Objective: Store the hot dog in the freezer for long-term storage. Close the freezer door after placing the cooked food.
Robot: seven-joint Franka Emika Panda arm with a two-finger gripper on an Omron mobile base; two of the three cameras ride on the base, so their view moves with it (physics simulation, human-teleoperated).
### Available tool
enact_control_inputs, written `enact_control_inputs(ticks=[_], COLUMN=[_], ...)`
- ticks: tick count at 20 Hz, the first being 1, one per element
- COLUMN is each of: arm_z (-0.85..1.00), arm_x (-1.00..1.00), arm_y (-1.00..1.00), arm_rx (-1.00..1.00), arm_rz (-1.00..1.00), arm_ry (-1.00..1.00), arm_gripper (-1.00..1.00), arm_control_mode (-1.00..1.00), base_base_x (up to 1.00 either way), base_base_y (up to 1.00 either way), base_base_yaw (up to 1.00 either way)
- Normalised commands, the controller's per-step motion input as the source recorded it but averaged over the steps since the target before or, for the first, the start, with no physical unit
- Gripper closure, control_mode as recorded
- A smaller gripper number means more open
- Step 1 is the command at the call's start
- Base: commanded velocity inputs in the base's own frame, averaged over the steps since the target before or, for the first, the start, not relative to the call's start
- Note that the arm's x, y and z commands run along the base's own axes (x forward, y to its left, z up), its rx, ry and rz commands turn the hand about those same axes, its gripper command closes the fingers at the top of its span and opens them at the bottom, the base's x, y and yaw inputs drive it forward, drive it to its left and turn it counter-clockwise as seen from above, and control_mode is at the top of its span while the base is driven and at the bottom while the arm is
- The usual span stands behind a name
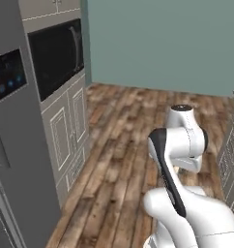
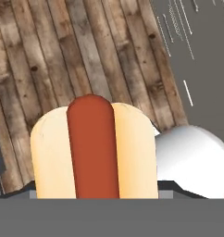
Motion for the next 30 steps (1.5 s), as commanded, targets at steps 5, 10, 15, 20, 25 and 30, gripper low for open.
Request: enact_control_inputs(ticks=[5,10,15,20,25,30], arm_z=[0.0,0.0,0.0,0.0,0.0,0.0], arm_x=[0.0,0.0,0.0,0.0,0.0,0.0], arm_y=[0.0,0.0,0.0,0.0,0.0,0.0], arm_rx=[0.0,0.0,0.0,0.0,0.0,0.0], arm_rz=[0.0,0.0,0.0,0.0,0.0,0.0], arm_ry=[0.0,0.0,0.0,0.0,0.0,0.0], arm_gripper=[1.0,1.0,1.0,1.0,1.0,1.0], arm_control_mode=[1.0,1.0,1.0,1.0,1.0,1.0], base_base_x=[1.0,0.8,0.53,0.41,0.55,0.63], base_base_y=[-0.06,-0.18,-0.09,-0.03,-0.13,-0.26], base_base_yaw=[0.62,0.86,0.97,0.99,0.87,0.69])
